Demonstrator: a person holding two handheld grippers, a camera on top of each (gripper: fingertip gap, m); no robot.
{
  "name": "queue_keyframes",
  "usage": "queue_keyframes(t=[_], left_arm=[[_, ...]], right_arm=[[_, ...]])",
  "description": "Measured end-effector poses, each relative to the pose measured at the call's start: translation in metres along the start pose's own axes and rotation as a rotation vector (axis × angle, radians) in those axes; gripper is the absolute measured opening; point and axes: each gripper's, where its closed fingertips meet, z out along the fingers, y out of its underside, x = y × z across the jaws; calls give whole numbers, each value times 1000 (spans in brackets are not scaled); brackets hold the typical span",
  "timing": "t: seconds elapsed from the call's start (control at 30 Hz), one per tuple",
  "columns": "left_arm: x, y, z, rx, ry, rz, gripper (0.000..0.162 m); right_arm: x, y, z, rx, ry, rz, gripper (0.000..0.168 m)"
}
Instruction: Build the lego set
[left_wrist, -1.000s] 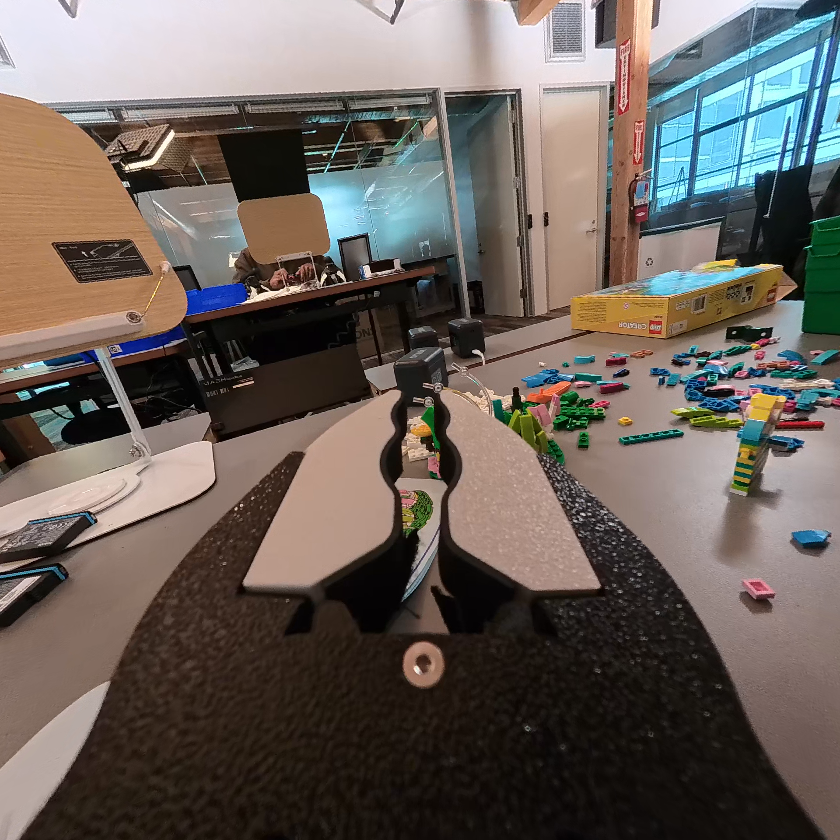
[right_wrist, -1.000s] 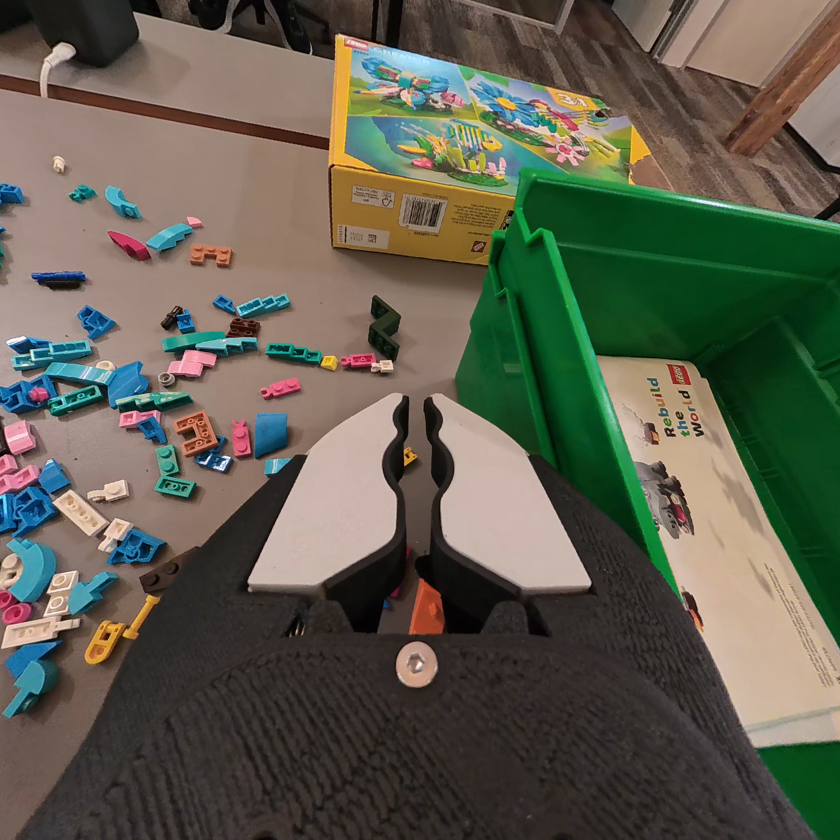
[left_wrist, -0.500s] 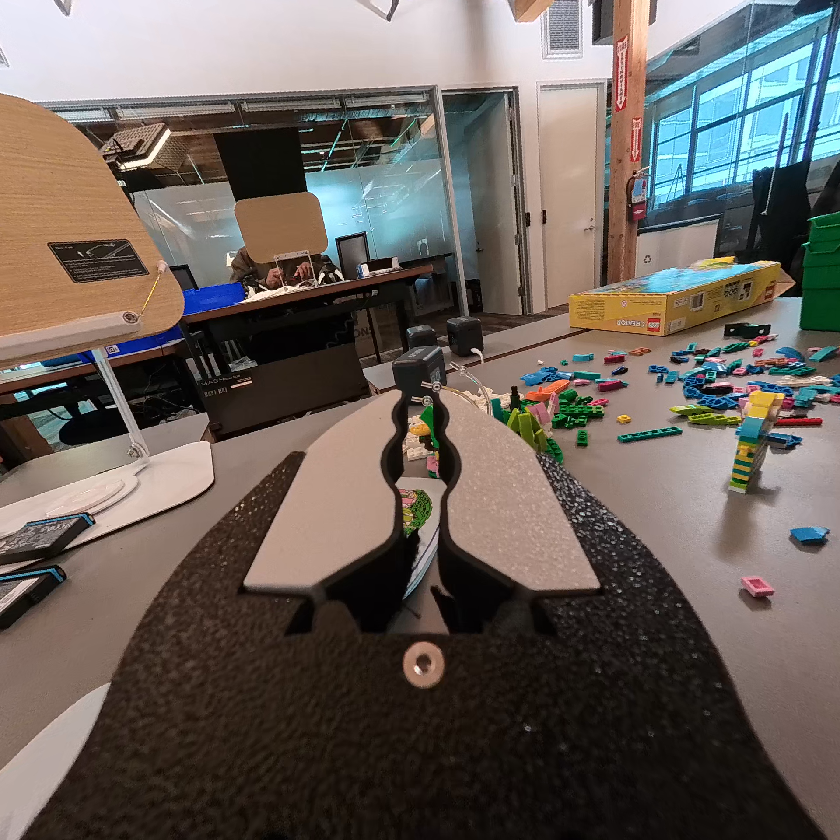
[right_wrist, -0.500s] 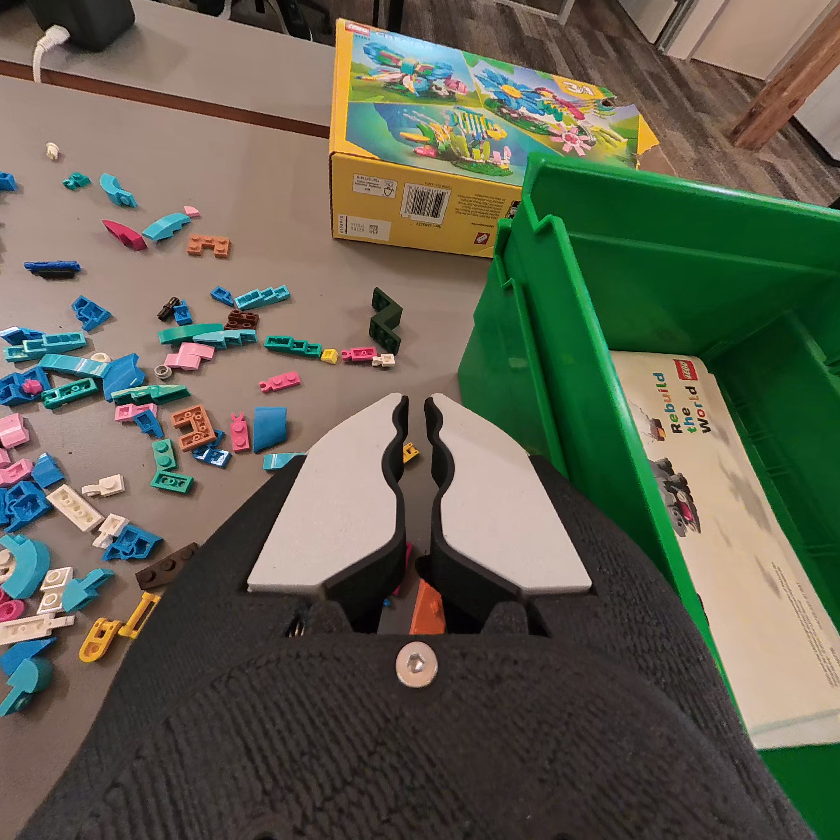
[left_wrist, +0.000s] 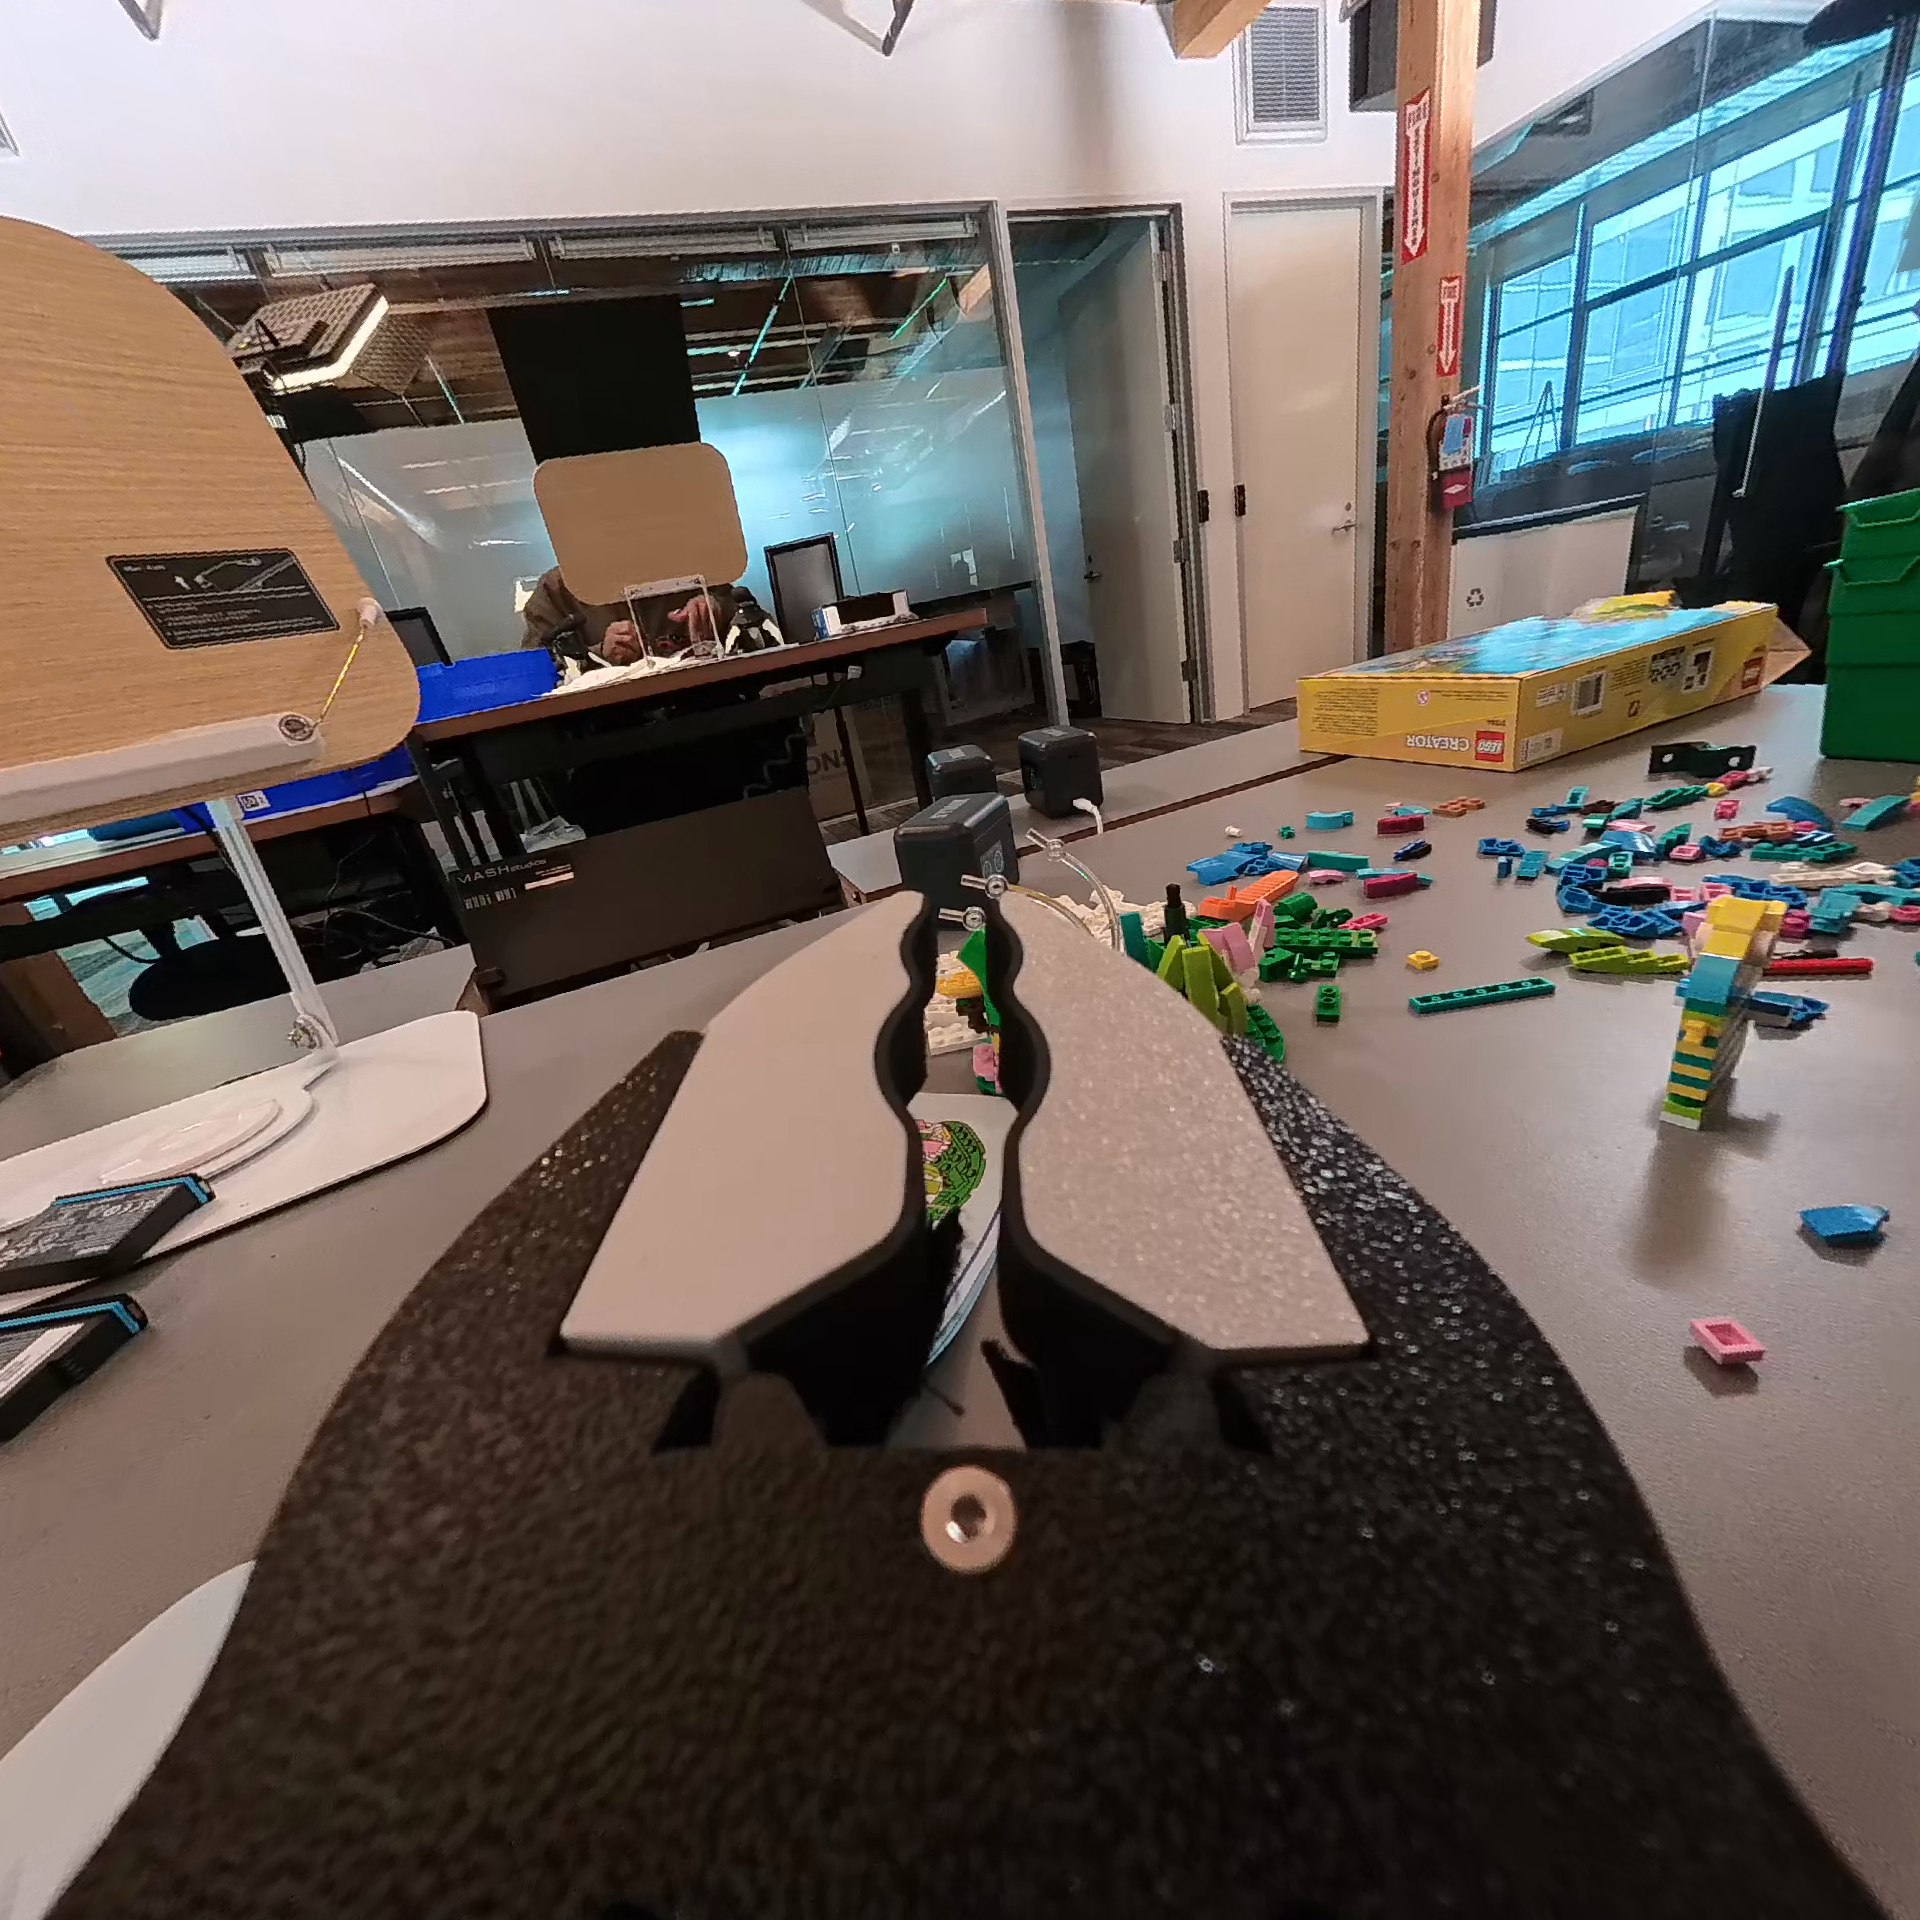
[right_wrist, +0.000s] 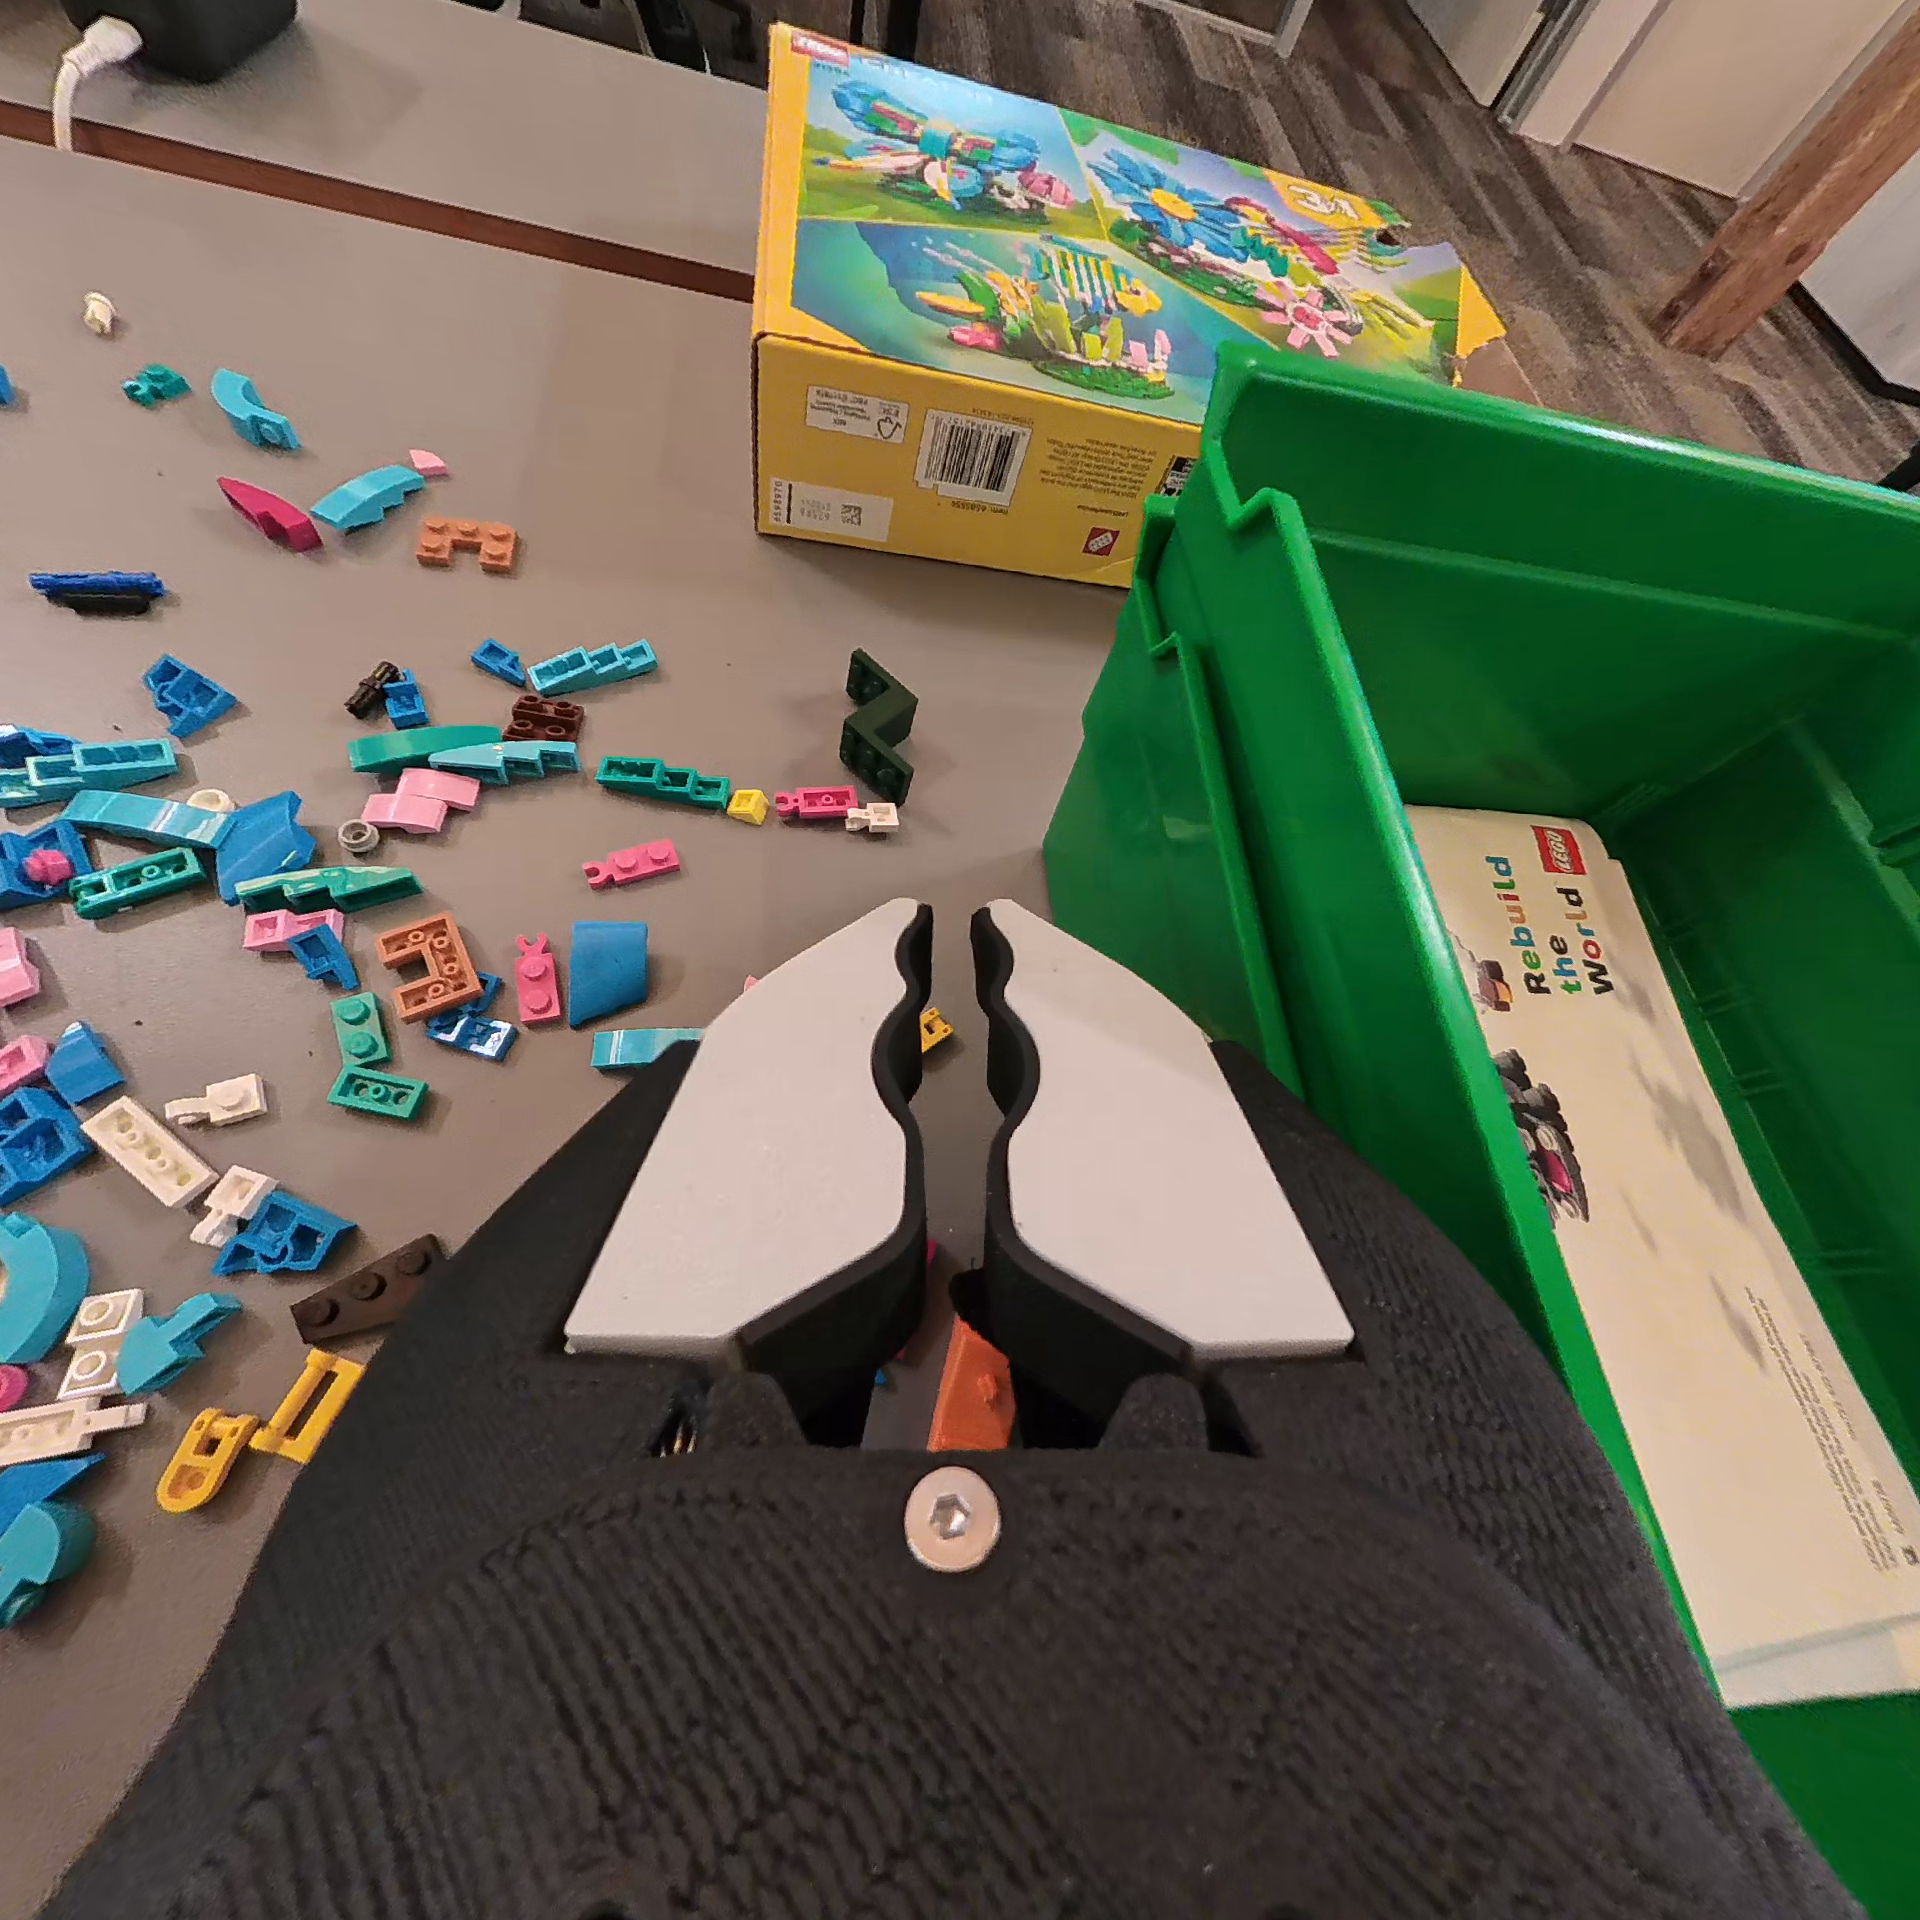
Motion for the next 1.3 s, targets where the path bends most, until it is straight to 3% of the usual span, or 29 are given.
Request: queue_keyframes(t=[1.3], left_arm=[[-3, -2, -1, 5, 0, -19, 6]], right_arm=[[2, -16, -4, 83, 67, -69, 6]])
